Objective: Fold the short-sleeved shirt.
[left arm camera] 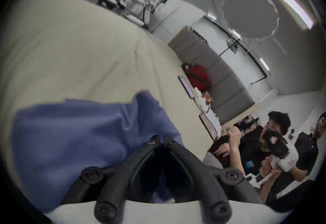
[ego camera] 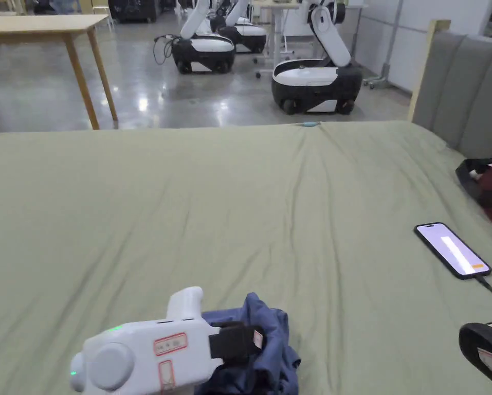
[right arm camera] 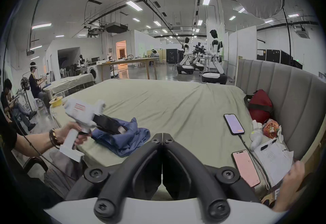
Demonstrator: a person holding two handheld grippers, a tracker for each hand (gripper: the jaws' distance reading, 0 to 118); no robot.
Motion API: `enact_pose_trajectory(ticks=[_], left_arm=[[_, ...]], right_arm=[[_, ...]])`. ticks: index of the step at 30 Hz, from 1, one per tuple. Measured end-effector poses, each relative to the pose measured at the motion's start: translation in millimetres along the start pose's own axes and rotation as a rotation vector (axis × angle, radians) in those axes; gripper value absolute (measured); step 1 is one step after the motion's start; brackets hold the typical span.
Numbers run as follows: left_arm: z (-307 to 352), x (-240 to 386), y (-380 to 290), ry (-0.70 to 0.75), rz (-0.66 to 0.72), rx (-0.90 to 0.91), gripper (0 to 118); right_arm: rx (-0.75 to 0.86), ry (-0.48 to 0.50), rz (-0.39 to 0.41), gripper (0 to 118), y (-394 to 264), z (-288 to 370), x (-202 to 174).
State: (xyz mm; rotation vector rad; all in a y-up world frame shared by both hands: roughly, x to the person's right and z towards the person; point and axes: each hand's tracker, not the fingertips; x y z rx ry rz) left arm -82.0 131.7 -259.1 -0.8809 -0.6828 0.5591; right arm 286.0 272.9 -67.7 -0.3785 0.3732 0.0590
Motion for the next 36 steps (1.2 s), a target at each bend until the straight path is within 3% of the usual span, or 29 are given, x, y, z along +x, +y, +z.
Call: enact_pose_trajectory(ticks=[6,10,14,17,20,23,26,27,30,33,34,35,36], left_arm=[[-42.6,-6.3,-5.6,0.018,0.016,-0.028,4],[1.1,9.4,0.6,-0.067,-0.010,0.050,4],[75.1,11.3,-4.1,-0.038,-0.044,0.162,4],[133.3,-6.8,-18.6,-0.028,0.016,0.252,4],[175.3,-36.8,-33.8,0.002,0.078,0.291,4],[196.3,-59.6,-50.5,0.079,0.171,0.334,4],[198.0,-81.9,-61.9,0.062,0.252,0.324,5],[193.5,-84.1,-63.9,0.047,0.278,0.315,5],[180.8,-93.6,-67.3,0.045,0.301,0.300,5],[166.5,-105.1,-60.8,0.034,0.297,0.273,6],[161.0,-103.1,-58.3,0.036,0.292,0.268,13],[156.8,-101.4,-56.7,0.038,0.289,0.270,31],[151.6,-101.3,-52.4,0.059,0.284,0.273,78]], right_arm=[[-0.039,-0.059,0.000,0,-6.5,14.0,5.4],[-0.037,-0.050,-0.009,0,-6.3,12.2,6.7],[0.021,0.086,-0.034,0,9.4,-22.6,-11.2],[0.038,0.216,-0.061,0,18.3,-71.8,-29.8],[-0.093,0.321,-0.082,0,20.7,-134.2,-52.8],[-0.177,0.337,-0.079,0,2.5,-194.1,-69.0],[-0.279,0.284,-0.147,0,-25.8,-235.0,-71.2],[-0.314,0.317,-0.183,0,-34.7,-243.8,-67.3],[-0.430,0.289,-0.253,0,-56.7,-260.0,-61.5],[-0.391,0.307,-0.329,0,-60.0,-257.3,-53.4],[-0.405,0.302,-0.328,0,-58.4,-256.9,-53.2],[-0.404,0.301,-0.320,0,-58.4,-257.2,-54.7],[-0.404,0.299,-0.306,0,-58.6,-257.9,-55.8]])
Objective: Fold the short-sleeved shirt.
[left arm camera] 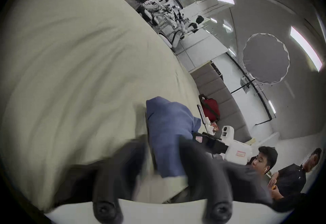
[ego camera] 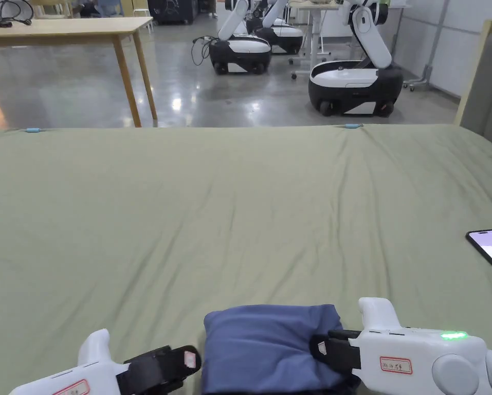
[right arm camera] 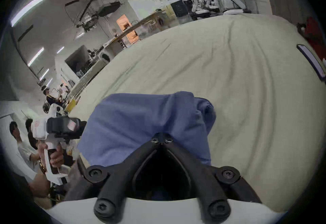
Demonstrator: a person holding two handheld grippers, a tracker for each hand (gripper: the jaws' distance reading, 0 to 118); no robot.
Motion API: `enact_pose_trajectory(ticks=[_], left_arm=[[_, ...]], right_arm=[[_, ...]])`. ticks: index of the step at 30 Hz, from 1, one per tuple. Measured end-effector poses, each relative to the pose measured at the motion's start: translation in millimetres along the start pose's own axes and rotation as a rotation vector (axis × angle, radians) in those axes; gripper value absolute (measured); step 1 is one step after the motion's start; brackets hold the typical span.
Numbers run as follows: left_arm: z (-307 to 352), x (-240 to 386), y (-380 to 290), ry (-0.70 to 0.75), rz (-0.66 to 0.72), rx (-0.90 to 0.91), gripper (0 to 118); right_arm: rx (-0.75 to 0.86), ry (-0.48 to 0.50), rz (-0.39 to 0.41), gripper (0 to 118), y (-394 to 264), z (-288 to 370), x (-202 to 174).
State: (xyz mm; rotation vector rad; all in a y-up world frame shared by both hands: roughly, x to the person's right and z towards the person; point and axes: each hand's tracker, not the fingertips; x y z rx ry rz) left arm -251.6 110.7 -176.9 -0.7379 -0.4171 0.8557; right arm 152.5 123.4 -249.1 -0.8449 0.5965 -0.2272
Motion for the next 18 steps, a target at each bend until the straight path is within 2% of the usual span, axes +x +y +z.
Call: enact_pose_trajectory(ticks=[1,2,5,7,13,14,15,16,18], left_arm=[[-7.9,0.5,2.4,0.004,-0.001,-0.005,106],[-14.7,-0.1,3.6,0.005,0.000,-0.009,116],[-34.0,-1.7,5.7,-0.085,0.049,-0.017,115],[-52.5,-0.5,6.4,-0.070,0.073,-0.068,115],[-87.1,22.2,-2.2,-0.118,-0.053,-0.128,112],[-89.2,25.2,-2.7,-0.084,-0.087,-0.123,105],[-89.7,29.3,-1.9,-0.045,-0.142,-0.121,84],[-89.2,30.4,-1.3,0.024,-0.165,-0.102,37],[-87.4,25.8,1.3,-0.033,-0.134,-0.116,36]], right_arm=[[-0.001,-0.003,0.016,0,0.6,1.2,-2.3],[0.000,-0.002,0.017,0,0.7,1.6,-2.2],[0.001,0.011,0.003,0,-0.2,2.5,0.7],[0.004,0.020,-0.007,0,-0.9,2.4,1.4],[0.007,0.021,-0.014,0,-1.5,2.1,0.8],[0.006,0.018,-0.015,0,-1.1,2.4,0.2],[0.005,0.013,-0.013,0,-0.5,2.2,-0.7],[0.004,0.005,-0.010,0,0.4,3.2,-2.4],[0.009,-0.002,0.005,0,2.1,3.9,-4.3]])
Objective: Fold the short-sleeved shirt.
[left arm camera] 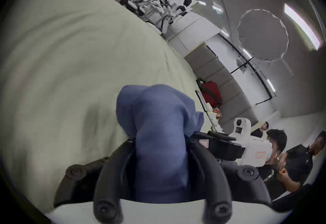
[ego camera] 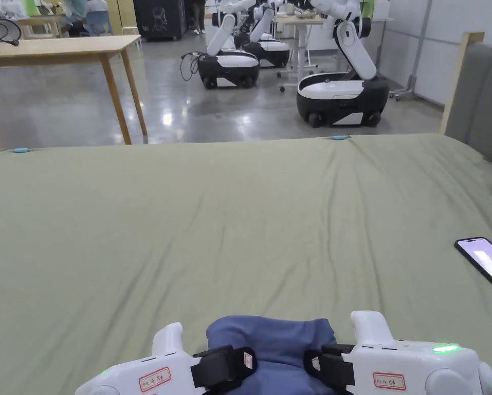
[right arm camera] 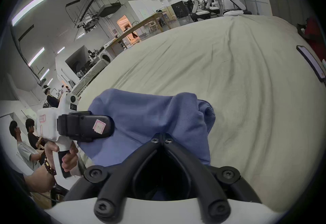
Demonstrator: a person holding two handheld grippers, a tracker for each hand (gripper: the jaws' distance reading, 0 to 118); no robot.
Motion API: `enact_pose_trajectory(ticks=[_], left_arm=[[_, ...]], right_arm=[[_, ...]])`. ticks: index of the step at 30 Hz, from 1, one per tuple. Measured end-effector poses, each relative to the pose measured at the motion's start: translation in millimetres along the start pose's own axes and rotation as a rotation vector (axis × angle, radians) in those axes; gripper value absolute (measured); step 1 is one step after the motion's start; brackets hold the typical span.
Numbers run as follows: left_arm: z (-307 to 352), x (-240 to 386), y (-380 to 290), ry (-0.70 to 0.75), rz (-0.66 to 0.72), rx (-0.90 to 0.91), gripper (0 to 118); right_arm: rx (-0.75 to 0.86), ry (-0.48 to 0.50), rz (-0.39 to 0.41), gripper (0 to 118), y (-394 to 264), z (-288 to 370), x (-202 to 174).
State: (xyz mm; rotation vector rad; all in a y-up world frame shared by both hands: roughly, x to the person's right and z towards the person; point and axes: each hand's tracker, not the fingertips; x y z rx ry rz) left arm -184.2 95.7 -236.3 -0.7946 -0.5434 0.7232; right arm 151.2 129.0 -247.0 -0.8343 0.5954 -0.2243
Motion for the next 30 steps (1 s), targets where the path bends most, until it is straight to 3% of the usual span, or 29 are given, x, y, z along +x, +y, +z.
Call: enact_pose_trajectory(ticks=[6,9,11,15,19,24,27,30], left_arm=[[12.2,-10.8,10.9,-0.059,0.052,-0.029,35],[32.5,-28.3,26.2,-0.073,0.064,-0.027,35],[55.7,-47.4,41.9,-0.074,0.054,-0.041,35],[126.1,-102.4,82.1,-0.023,-0.043,-0.048,35],[212.9,-154.4,116.9,-0.009,-0.005,-0.029,35],[327.9,-230.2,151.1,0.116,0.032,0.078,35],[375.7,-253.9,161.1,0.225,0.013,0.106,35],[398.8,-274.7,166.3,0.243,0.074,0.090,35]], right_arm=[[0.016,0.010,0.034,0,4.5,3.9,-13.3],[0.089,0.143,0.007,0,11.1,17.4,-26.6],[0.123,0.181,0.009,0,17.1,28.4,-37.9],[0.159,0.152,0.077,0,25.6,46.9,-62.2],[0.173,0.156,0.082,0,25.9,49.1,-79.3],[0.139,0.131,0.069,0,21.6,39.0,-93.7],[0.112,0.090,0.069,0,18.9,31.7,-97.4],[0.091,0.057,0.073,0,18.1,26.8,-101.3]])
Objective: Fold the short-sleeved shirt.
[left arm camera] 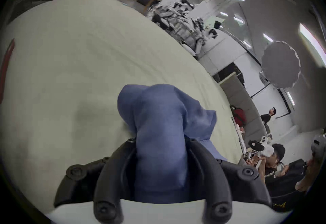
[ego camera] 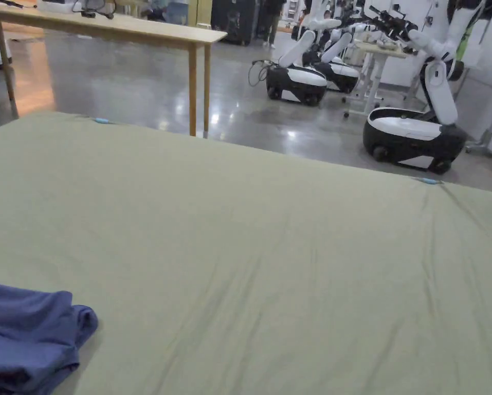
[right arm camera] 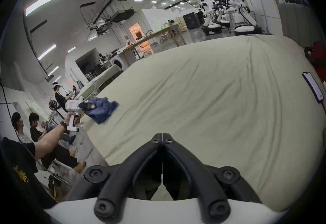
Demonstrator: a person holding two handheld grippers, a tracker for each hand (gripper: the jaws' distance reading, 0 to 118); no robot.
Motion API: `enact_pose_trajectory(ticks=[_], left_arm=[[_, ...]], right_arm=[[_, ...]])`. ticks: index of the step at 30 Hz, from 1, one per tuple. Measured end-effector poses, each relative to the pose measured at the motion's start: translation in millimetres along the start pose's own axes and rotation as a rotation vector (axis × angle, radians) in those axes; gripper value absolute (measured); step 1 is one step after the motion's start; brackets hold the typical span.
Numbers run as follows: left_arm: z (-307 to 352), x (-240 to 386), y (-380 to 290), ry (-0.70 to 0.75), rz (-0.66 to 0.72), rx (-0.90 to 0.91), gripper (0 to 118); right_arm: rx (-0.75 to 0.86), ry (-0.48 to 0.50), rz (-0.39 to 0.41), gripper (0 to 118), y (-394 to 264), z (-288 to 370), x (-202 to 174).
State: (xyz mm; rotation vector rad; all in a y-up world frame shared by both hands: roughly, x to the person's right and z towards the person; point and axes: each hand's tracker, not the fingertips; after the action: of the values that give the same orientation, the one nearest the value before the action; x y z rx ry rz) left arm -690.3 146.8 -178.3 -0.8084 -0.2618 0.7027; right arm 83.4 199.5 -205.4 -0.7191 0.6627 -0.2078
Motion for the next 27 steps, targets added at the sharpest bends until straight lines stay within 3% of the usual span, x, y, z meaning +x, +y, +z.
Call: enact_pose_trajectory(ticks=[3,4,6,7,9,14,17,19,24,27], left_arm=[[-3.0,-22.4,4.8,0.022,-0.010,-0.003,35],[-6.2,-24.6,5.0,0.027,-0.009,0.001,45],[-10.2,-21.4,4.8,0.126,0.007,0.022,109],[-8.3,-33.2,6.4,0.147,0.009,0.024,117],[7.8,-31.1,2.5,0.087,0.068,0.078,117],[63.1,-39.5,4.1,0.318,0.052,0.226,118],[78.4,42.2,-19.3,0.219,0.018,0.315,118],[71.3,93.7,-45.6,0.203,-0.101,0.379,117],[5.1,245.8,-126.4,0.086,-0.199,0.524,117],[-43.5,292.8,-141.5,-0.021,-0.191,0.474,117]], right_arm=[[-0.015,-0.006,0.008,0,0.3,-2.4,-4.0],[-0.019,-0.008,0.013,0,0.6,-2.9,-5.8],[-0.023,-0.008,0.029,0,2.2,-2.7,-9.8],[-0.024,-0.009,0.036,0,3.0,-2.0,-11.8],[-0.014,-0.004,0.054,0,4.2,3.2,-13.0],[0.037,0.049,0.056,0,5.9,23.8,-12.2],[0.063,0.064,0.066,0,4.7,36.5,-8.8],[0.077,0.066,0.082,0,4.3,44.7,-5.5],[0.122,0.009,0.132,0,4.4,67.6,8.1],[0.149,-0.007,0.140,0,4.3,82.0,16.5]])
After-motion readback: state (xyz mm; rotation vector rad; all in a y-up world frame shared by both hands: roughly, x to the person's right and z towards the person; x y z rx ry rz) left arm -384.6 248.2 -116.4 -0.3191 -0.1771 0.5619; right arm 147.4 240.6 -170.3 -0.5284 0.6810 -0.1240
